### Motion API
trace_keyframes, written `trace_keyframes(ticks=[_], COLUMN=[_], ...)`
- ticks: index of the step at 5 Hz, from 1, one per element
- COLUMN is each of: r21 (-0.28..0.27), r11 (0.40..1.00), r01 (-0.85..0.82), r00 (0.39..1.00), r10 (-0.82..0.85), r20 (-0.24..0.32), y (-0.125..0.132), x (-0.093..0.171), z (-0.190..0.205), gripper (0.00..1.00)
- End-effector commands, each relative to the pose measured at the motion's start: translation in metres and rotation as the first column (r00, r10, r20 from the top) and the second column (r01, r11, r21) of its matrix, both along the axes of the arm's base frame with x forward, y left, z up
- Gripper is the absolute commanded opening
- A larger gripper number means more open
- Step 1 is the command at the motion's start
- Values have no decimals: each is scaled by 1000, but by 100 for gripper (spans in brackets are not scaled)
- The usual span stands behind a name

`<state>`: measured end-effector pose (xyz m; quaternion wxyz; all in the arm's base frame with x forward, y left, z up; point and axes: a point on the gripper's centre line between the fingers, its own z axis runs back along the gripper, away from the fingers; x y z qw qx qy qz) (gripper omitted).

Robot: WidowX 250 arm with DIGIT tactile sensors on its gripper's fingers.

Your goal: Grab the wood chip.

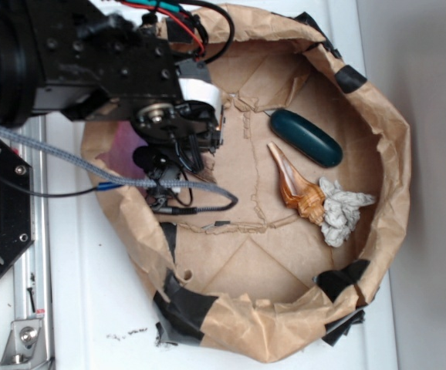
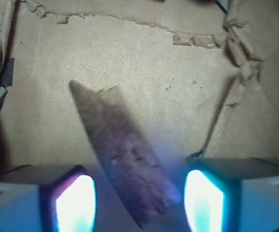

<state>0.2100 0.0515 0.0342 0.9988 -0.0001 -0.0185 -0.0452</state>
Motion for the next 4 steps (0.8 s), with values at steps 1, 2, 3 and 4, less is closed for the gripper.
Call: trace_keyframes(ticks=[1, 2, 3, 4], r21=[32, 26, 32, 32], r11=[999, 1000, 999, 999], r01=[3, -12, -20, -23], r00=[999, 999, 998, 998], r10=[-4, 11, 18, 21], r20=[33, 46, 57, 59], y=[-1, -1, 1, 2], x=[10, 13, 13, 12], z=[10, 14, 15, 14], gripper=[0, 0, 0, 0])
